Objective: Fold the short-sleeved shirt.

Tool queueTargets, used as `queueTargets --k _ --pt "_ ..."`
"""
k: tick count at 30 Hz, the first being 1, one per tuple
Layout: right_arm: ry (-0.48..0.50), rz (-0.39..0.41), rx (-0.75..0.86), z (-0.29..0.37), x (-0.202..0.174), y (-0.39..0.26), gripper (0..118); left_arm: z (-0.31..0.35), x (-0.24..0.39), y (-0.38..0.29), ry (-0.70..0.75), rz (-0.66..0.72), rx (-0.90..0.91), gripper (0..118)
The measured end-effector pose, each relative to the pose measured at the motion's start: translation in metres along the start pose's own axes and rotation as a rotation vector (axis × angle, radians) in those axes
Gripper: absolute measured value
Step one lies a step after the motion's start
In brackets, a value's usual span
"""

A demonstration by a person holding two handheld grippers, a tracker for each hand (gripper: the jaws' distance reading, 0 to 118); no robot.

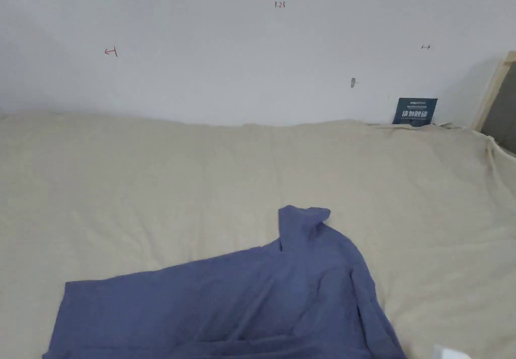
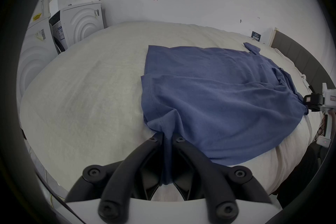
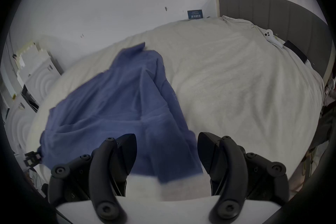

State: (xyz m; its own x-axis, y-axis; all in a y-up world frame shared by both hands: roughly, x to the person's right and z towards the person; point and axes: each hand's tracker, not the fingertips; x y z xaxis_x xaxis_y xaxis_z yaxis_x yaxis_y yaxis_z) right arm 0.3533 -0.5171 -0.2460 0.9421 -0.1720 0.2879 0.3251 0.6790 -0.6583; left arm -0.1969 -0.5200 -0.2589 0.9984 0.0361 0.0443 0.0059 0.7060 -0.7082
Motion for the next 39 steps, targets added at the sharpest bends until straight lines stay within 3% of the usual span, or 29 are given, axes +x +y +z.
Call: queueTargets --k 2,3,4,5,6,16,22,29,31,32,33,34,35,36,39 --pt "0.009 0.02 -0.085 -0.02 -0.003 -0.002 64 -0.003 -0.002 -0.002 -0.005 0.007 -0.009 9" --pt "-0.035 0.042 -0.084 -0.021 -0.007 -0.005 60 -0.003 -0.004 -0.003 -0.01 0.018 -0.009 9" --pt "-0.058 0.08 -0.038 -0.015 -0.012 -0.005 47 -0.002 -0.005 -0.004 -0.015 0.028 -0.006 9" --pt "-0.016 0.075 -0.023 -0.01 -0.014 -0.005 24 -0.001 -0.007 -0.003 -0.021 0.037 -0.005 9" --pt "0.059 0.059 -0.035 -0.009 -0.013 -0.003 10 0.0 -0.009 -0.001 -0.033 0.053 -0.009 9" --pt "0.078 -0.006 -0.062 0.045 -0.002 0.002 9 0.038 -0.042 0.014 -0.115 0.169 0.032 8" --pt "0.036 0.021 -0.093 0.08 -0.002 -0.034 9 0.054 -0.049 0.002 -0.123 0.131 0.007 8" --pt "-0.002 0.084 -0.135 0.063 -0.002 -0.058 9 0.049 -0.048 -0.027 -0.126 0.135 -0.062 8" --pt "-0.012 0.094 -0.119 0.066 -0.006 -0.058 15 0.048 -0.049 -0.028 -0.129 0.152 -0.07 14" --pt "-0.035 0.139 -0.097 0.07 -0.006 -0.058 26 0.049 -0.051 -0.027 -0.124 0.159 -0.068 26" --pt "-0.073 0.183 -0.059 0.076 -0.007 -0.058 39 0.054 -0.055 -0.026 -0.117 0.17 -0.058 45" --pt "-0.101 0.228 -0.026 0.083 -0.007 -0.058 52 0.061 -0.059 -0.025 -0.124 0.18 -0.006 74" --pt "-0.101 0.263 0.005 0.096 -0.006 -0.055 56 0.072 -0.065 -0.021 -0.158 0.196 0.04 86" --pt "-0.085 0.276 0.037 0.11 -0.005 -0.052 58 0.085 -0.07 -0.015 -0.199 0.215 0.084 92" --pt "0.022 0.229 0.215 0.162 -0.007 -0.038 77 0.129 -0.076 0.011 -0.275 0.264 0.223 93"
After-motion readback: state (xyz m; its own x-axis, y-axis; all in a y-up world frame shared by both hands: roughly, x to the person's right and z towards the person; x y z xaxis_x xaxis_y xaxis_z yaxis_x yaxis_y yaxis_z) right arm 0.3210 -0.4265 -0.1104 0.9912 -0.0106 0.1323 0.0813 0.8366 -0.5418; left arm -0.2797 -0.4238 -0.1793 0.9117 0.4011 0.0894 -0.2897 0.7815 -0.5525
